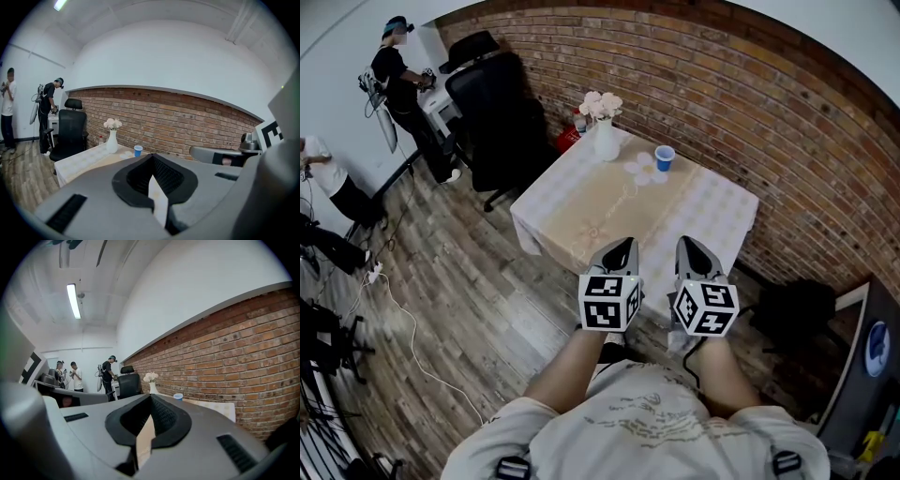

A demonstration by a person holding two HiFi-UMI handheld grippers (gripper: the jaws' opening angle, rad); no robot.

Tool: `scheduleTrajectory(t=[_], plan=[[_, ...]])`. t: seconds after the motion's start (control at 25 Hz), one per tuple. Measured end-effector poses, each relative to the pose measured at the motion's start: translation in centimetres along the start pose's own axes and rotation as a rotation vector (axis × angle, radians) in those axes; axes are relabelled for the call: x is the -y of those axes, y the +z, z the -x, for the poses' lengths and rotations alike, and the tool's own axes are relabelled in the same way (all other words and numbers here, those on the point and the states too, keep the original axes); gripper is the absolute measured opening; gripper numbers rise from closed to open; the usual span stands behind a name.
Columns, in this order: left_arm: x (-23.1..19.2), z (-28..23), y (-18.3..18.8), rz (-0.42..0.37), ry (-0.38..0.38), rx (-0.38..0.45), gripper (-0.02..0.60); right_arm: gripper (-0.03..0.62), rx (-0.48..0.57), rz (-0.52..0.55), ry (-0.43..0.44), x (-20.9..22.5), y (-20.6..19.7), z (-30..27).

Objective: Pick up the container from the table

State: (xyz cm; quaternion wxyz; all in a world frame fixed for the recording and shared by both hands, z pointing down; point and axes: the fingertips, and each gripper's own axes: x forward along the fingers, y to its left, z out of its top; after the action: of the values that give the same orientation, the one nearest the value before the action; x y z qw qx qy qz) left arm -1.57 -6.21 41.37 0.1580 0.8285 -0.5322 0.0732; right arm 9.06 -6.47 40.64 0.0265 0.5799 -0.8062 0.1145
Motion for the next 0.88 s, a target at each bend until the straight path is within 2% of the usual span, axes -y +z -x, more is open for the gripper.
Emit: scheduleTrajectory(t=[0.36, 0.64, 0.88], plan=[[-5.4, -7.5, 3.0, -0.004, -0.053, -0.029, 0.003, 0.002, -0.011, 0.0, -0.053, 1.0, 1.7, -9.1], [-7.4, -12.2, 6.4, -0.017, -0.117, -0.057, 0.002, 0.002, -0.004, -0.016, -0.121, 2.4, 4.3, -13.4], [-8.3, -15.6, 5.8, 0.001, -0.14, -0.106, 0.003, 0.002, -0.037, -0.019, -0.143, 4.3, 3.3, -16.1]])
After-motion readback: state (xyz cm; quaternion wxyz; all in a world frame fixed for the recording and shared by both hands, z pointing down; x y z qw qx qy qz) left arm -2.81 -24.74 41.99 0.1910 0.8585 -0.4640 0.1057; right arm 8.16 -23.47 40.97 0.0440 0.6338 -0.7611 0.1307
